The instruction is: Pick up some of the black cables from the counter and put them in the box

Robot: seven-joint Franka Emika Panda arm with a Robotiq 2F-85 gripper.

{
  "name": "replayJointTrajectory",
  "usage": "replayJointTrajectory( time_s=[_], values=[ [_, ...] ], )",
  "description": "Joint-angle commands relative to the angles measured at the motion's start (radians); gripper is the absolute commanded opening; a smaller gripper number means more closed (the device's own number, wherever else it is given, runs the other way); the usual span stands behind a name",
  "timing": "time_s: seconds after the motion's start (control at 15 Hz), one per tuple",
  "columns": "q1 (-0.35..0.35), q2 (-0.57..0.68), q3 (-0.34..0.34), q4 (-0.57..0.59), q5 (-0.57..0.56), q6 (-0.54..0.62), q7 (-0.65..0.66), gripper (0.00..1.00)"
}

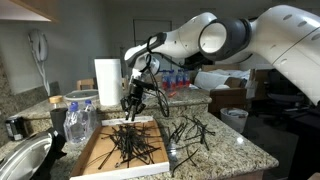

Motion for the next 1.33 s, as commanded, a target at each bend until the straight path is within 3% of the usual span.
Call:
replayJointTrajectory(
  time_s=[0.0,0.27,0.47,1.0,1.27],
  values=[
    [0.035,-0.045,0.005,-0.055,-0.065,0.013,0.055,0.59],
    [0.036,-0.114,-0.027,-0.167,-0.044,0.07,0.079,0.84],
    [-0.02,-0.199,-0.024,-0.307,-0.025,0.181,0.064,0.99],
    [-0.252,-0.34,-0.033,-0.637,0.152,0.303,-0.141,1.0],
    [-0.301,-0.355,-0.047,-0.754,0.236,0.329,-0.222,1.0]
  ],
)
